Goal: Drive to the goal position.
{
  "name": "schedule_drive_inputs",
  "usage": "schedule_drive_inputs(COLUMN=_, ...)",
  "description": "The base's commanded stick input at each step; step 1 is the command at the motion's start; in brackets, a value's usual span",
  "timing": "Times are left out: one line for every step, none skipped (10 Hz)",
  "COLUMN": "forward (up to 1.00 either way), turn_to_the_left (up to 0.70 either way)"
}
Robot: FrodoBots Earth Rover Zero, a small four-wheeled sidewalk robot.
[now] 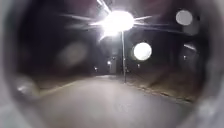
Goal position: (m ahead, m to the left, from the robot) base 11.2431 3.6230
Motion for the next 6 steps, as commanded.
schedule_drive_inputs(forward=0.85, turn_to_the_left=0.15)
schedule_drive_inputs(forward=0.85, turn_to_the_left=0.14)
schedule_drive_inputs(forward=0.85, turn_to_the_left=0.13)
schedule_drive_inputs(forward=0.85, turn_to_the_left=0.09)
schedule_drive_inputs(forward=0.85, turn_to_the_left=0.03)
schedule_drive_inputs(forward=0.85, turn_to_the_left=0.05)
